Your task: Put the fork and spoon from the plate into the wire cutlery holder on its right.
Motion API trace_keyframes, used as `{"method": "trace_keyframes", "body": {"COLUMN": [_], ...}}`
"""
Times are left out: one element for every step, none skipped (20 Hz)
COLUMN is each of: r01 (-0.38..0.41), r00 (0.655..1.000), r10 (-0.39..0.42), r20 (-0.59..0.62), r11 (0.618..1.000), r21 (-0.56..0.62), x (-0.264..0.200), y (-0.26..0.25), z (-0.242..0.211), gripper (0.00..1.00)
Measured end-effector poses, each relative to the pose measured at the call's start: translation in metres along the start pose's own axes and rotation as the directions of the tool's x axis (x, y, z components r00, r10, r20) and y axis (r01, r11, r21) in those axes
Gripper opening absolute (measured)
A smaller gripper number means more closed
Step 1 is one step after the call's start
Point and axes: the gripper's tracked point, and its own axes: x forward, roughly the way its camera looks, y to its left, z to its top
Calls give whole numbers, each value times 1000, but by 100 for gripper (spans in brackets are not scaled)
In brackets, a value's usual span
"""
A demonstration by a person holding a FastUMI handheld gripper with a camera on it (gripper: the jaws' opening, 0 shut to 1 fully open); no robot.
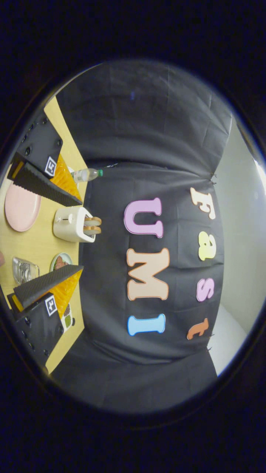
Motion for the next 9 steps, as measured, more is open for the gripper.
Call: {"method": "trace_keyframes", "body": {"r01": [-3, -4, -3, 1, 4, 5, 9, 13, 14], "r00": [1000, 1000, 1000, 1000, 1000, 1000, 1000, 1000, 1000], "r10": [3, 4, 3, -1, -4, -5, -10, -13, -14], "r20": [1, 1, 1, 6, 9, 11, 13, 10, 11], "r11": [1000, 1000, 1000, 999, 999, 998, 999, 999, 999], "r21": [3, 10, 22, 36, 48, 55, 53, 44, 39], "x": [0, -1, 0, -1, -1, -1, -2, -2, -4], "y": [2, 5, 5, 4, 3, 2, 1, 0, -1], "z": [0, 0, 1, 2, 4, 4, 4, 4, 4], "gripper": [99, 99, 99, 99, 99, 99, 99, 99, 99]}}
